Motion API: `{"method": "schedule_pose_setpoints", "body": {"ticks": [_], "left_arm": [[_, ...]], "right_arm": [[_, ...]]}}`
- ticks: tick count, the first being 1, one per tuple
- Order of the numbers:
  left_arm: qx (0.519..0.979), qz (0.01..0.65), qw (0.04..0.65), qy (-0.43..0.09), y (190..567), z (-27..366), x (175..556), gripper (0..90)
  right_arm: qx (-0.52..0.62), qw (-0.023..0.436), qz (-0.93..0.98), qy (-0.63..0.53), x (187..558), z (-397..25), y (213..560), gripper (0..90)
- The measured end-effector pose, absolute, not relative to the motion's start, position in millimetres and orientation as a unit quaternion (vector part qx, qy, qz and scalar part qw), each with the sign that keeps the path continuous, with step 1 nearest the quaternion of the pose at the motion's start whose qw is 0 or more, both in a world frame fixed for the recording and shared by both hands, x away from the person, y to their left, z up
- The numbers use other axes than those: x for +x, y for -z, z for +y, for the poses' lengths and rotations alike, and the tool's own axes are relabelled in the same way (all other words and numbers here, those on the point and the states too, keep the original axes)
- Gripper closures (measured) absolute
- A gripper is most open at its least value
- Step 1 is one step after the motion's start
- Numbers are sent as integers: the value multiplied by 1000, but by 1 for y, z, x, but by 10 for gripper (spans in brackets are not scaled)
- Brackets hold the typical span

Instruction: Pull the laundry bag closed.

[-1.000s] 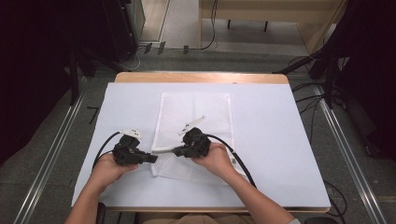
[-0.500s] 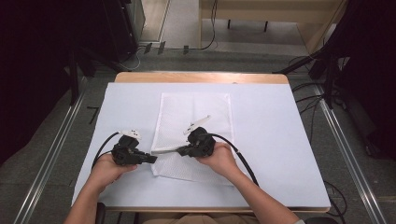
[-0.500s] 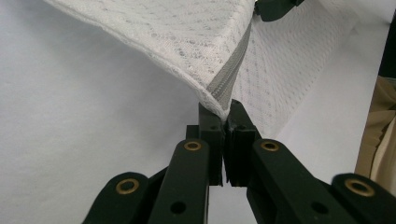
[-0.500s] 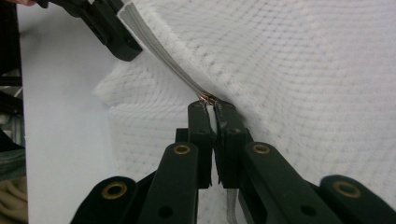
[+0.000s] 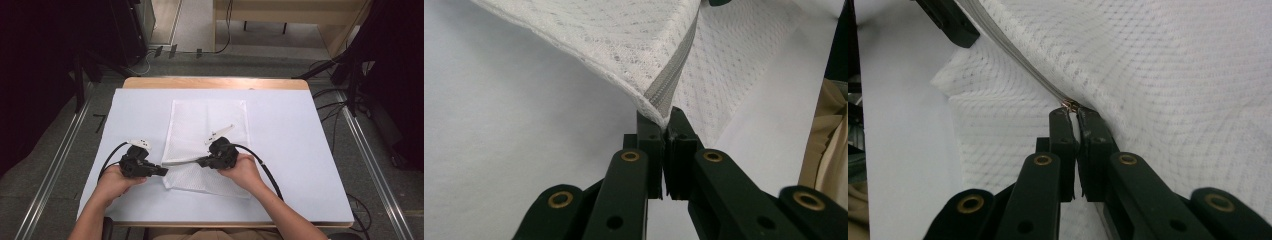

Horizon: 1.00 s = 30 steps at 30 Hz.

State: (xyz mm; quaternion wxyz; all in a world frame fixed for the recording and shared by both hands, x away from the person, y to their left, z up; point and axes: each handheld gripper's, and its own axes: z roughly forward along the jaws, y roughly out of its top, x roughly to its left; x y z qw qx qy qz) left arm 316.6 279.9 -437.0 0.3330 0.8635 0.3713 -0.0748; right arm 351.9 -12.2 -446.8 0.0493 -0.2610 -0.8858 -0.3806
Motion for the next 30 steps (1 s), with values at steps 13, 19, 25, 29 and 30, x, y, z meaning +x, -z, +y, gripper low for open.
{"method": "schedule_pose_setpoints", "body": {"ticks": [13, 19, 25, 29, 30], "left_arm": [[866, 367, 331, 80, 438, 280, 316, 883], [865, 369, 331, 81, 438, 280, 316, 883], [866, 369, 329, 81, 438, 280, 317, 882], [865, 371, 328, 80, 439, 281, 317, 882], [864, 372, 329, 80, 439, 281, 317, 882]], "right_arm": [[-271, 47, -885, 377, 352, -26, 449, 880], [-274, 45, -885, 373, 353, -32, 449, 880], [-283, 45, -883, 371, 353, -39, 449, 880], [-287, 41, -884, 367, 353, -43, 449, 880], [-287, 41, -884, 366, 353, -45, 449, 879]]}}
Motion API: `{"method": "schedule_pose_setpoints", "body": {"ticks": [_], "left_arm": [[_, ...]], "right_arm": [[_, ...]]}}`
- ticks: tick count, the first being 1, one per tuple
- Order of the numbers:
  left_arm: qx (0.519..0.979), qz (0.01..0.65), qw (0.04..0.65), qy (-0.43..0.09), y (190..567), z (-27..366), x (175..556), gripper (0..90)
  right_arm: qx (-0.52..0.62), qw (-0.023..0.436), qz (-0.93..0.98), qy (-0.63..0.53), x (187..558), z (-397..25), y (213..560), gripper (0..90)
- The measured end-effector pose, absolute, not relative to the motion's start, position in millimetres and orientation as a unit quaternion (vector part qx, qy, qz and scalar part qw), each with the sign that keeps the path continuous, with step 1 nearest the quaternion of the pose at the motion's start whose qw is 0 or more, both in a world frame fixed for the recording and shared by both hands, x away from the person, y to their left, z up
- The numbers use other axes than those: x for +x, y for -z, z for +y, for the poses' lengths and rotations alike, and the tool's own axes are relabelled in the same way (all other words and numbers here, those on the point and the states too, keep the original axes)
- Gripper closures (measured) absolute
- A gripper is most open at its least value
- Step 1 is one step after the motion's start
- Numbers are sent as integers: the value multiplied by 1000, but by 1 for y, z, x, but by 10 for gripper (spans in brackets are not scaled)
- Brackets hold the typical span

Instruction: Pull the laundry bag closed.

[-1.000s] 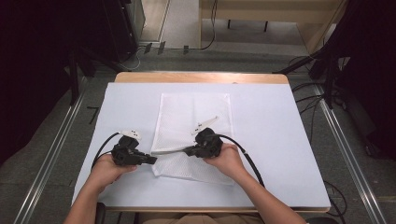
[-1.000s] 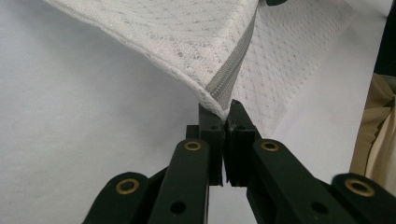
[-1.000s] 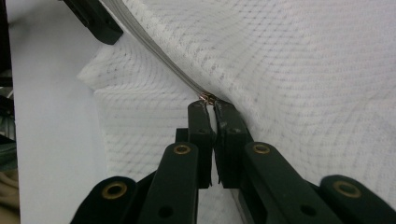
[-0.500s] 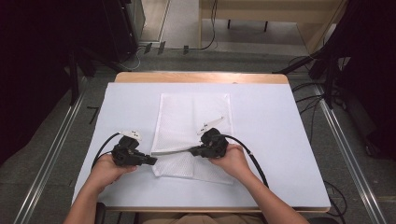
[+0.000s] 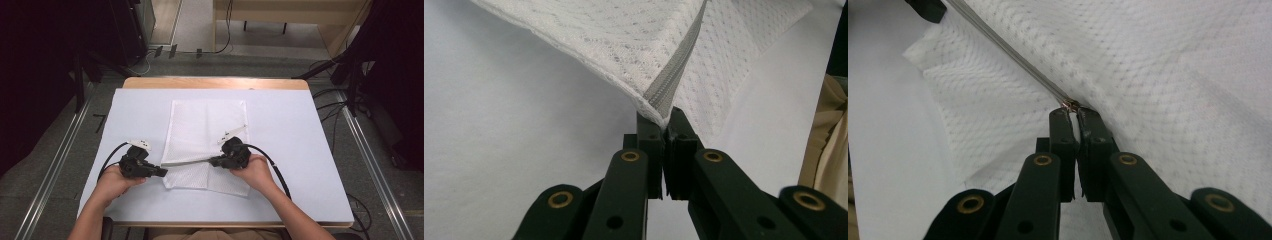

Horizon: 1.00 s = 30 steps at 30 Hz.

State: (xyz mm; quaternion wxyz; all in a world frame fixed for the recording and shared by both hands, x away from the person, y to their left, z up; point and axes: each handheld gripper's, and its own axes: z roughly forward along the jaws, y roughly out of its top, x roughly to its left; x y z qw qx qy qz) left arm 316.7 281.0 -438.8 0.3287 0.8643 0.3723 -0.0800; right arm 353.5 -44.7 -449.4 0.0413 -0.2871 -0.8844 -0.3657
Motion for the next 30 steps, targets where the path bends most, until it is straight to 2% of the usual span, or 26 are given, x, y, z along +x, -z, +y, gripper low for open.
{"method": "schedule_pose_setpoints", "body": {"ticks": [30], "left_arm": [[866, 372, 325, 77, 438, 283, 317, 882]], "right_arm": [[-299, 43, -882, 362, 345, -77, 447, 879]]}}
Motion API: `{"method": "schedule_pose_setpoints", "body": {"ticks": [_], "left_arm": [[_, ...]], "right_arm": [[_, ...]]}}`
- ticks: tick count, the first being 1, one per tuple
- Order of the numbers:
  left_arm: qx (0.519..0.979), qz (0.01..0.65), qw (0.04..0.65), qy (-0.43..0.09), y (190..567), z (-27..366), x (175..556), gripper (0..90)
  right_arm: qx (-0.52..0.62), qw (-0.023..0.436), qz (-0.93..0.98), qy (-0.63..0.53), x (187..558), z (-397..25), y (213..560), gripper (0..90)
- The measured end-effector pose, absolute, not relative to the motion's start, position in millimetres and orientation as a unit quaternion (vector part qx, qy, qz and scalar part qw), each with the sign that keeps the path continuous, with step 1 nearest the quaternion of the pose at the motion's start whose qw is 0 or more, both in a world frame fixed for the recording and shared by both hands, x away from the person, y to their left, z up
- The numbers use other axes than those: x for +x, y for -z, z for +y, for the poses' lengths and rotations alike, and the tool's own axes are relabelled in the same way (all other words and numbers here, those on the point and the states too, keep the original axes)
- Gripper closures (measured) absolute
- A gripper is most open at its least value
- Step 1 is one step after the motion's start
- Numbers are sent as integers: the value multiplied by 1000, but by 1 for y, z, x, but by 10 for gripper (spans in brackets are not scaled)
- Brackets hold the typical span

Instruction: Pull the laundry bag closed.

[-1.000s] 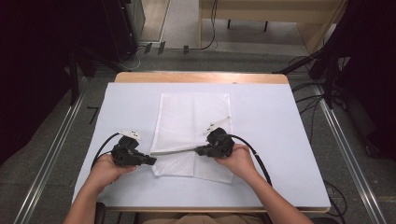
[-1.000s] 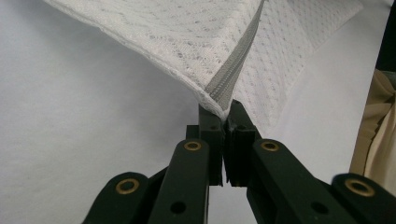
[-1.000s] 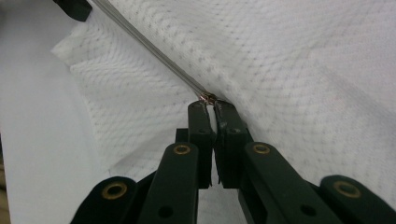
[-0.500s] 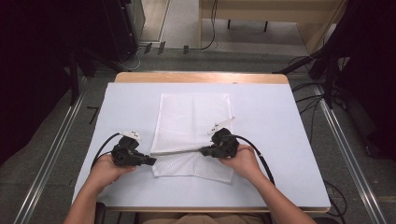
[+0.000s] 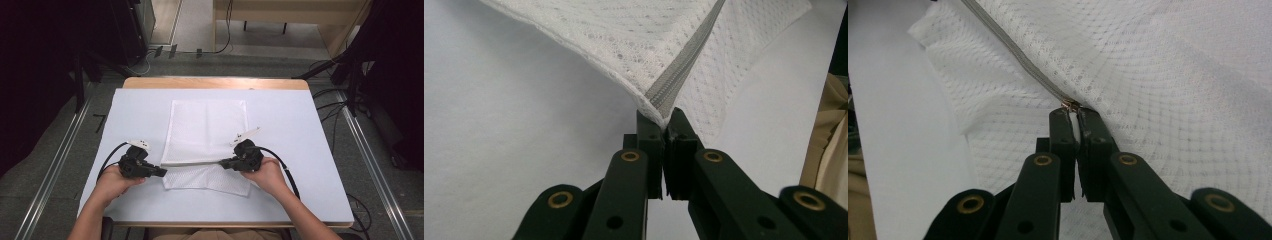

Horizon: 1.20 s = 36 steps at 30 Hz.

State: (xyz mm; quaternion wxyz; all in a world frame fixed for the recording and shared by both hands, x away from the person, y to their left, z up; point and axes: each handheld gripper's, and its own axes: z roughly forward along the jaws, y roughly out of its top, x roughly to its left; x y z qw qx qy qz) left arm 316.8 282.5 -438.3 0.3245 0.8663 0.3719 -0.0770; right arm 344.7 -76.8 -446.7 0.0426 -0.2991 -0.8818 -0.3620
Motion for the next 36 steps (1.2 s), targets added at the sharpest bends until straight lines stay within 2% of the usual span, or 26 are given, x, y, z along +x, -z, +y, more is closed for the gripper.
{"method": "schedule_pose_setpoints", "body": {"ticks": [36], "left_arm": [[861, 375, 335, 79, 436, 287, 317, 884]], "right_arm": [[-321, 40, -872, 367, 338, -108, 443, 879]]}}
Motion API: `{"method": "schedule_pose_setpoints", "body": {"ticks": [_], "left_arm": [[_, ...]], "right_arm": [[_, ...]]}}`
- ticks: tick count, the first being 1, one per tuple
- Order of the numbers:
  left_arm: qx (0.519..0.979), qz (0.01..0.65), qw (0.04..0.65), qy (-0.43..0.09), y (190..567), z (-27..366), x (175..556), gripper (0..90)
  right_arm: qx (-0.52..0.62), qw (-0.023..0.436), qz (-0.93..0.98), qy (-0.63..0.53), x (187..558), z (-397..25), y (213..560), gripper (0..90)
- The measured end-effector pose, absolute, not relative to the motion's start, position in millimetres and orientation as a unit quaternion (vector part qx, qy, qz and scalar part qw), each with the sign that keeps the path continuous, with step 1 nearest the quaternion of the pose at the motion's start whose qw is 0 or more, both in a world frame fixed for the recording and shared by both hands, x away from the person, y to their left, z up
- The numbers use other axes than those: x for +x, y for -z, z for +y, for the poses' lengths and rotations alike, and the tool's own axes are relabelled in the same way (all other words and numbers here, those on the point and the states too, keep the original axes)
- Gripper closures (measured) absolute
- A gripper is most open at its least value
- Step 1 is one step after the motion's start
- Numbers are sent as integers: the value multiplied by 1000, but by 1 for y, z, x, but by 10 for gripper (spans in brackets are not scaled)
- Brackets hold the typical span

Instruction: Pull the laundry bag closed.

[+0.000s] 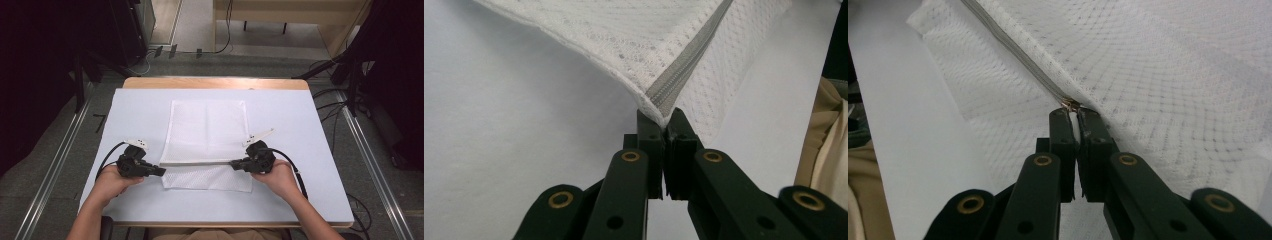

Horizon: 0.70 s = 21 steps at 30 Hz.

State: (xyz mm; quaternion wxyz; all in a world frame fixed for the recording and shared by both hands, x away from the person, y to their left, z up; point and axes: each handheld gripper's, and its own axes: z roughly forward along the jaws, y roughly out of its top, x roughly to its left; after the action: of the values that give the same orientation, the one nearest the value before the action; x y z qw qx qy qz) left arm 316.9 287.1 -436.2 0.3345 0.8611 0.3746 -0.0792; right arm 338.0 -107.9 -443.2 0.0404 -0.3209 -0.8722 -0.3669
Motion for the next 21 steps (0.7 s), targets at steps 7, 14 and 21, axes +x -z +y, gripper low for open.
{"method": "schedule_pose_setpoints", "body": {"ticks": [7, 14, 21], "left_arm": [[860, 376, 334, 81, 436, 288, 317, 884], [860, 377, 335, 85, 437, 290, 316, 884], [860, 377, 335, 85, 437, 291, 316, 884]], "right_arm": [[-327, 42, -871, 364, 337, -115, 444, 879], [-328, 40, -873, 359, 336, -120, 443, 879], [-332, 38, -869, 364, 335, -130, 442, 879]]}}
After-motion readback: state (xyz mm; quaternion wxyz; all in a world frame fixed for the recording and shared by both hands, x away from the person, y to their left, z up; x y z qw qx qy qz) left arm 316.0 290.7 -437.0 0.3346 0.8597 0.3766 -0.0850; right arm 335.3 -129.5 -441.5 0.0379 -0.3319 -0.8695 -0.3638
